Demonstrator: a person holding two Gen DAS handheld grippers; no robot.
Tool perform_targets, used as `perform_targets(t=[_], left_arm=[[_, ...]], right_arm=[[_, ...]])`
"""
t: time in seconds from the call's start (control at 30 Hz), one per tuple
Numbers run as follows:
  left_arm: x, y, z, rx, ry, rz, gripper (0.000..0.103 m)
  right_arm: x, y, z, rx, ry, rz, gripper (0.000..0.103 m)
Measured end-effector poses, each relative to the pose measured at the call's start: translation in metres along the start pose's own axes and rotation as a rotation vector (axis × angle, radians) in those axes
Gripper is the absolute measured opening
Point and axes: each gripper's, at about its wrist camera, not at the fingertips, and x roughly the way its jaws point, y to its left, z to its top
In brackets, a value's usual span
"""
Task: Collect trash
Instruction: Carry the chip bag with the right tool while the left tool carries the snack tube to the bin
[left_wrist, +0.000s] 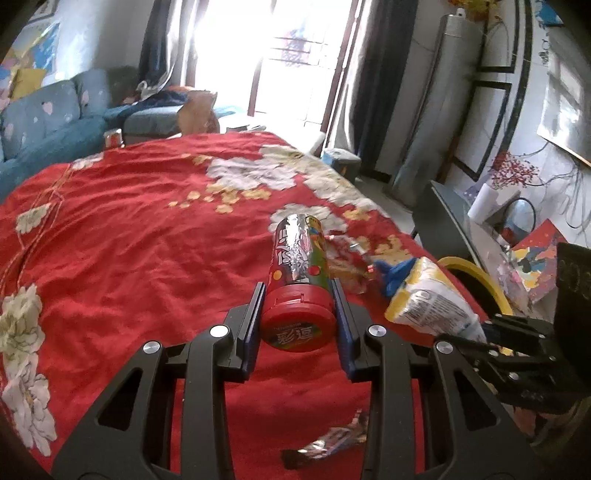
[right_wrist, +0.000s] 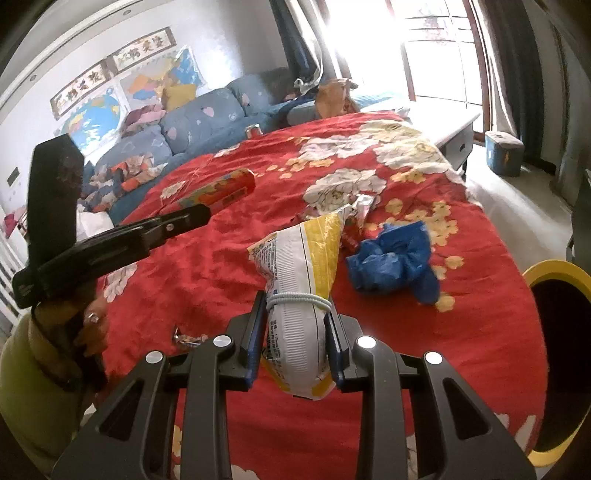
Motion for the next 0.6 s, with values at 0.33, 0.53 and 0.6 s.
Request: perform_targets(t=[0.33, 0.53, 0.6], left_arm=[[-0.015, -0.034, 0.005, 0.041, -0.038, -0.051, 0.027], [-0.018, -0.055, 0.006, 0.071, -0.047, -0.086, 0.027], [-0.020, -0.062, 0.006, 0.080, -0.052, -0.093, 0.027]], right_arm=[[-0.030, -0.026, 0.013, 0.043, -0.073, -0.056, 0.028], [-0.047, -0.043, 0.016, 0.069, -0.107, -0.096, 0.028], [-0.052, -0.049, 0.016, 0.080, -0.117, -0.107, 0.028]])
